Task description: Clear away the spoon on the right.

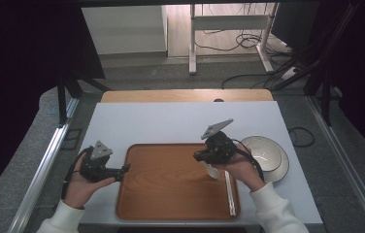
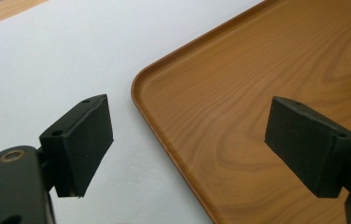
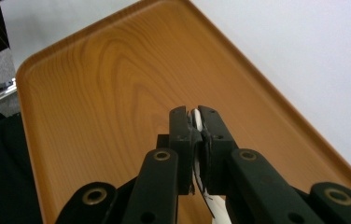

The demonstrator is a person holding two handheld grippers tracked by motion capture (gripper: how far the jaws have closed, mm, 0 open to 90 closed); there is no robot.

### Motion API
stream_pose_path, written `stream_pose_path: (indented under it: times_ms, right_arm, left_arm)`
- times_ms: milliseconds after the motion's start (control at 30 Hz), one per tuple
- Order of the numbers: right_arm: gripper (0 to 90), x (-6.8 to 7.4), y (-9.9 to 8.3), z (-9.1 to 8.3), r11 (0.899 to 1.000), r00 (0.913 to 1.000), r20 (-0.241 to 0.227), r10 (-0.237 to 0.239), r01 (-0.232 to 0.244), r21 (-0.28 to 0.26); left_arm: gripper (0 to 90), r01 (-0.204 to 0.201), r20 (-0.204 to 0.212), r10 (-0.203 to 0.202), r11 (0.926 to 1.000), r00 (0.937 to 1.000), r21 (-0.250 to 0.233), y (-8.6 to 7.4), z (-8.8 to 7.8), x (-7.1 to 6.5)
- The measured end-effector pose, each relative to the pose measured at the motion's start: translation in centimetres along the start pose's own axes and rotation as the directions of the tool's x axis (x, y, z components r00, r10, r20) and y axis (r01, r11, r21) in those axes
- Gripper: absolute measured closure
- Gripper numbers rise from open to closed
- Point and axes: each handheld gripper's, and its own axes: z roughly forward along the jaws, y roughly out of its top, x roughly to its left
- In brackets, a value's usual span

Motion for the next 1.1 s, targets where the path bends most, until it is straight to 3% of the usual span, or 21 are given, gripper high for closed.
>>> stream_pose_path:
  times_ms: [267,567,1100]
  right_arm:
    - [84.5,1.3,0.1,3.0,0.997,0.9989,-0.029,-0.038,0.040,0.067]
    - [83.6,2.1,-0.2,6.3,0.984,0.9965,-0.039,-0.074,0.080,0.161]
    - [81.3,1.9,-0.7,8.0,0.972,0.9966,-0.023,-0.078,0.082,0.219]
  left_arm:
    - [14.6,-0.003,-0.001,0.003,1.0000,1.0000,0.001,0.0,0.0,-0.1]
    - [14.6,-0.005,0.002,0.005,1.0000,1.0000,0.003,0.0,0.2,-0.2]
    - [14.5,-0.013,0.001,0.013,0.9999,0.9999,0.009,0.0,0.3,-0.1]
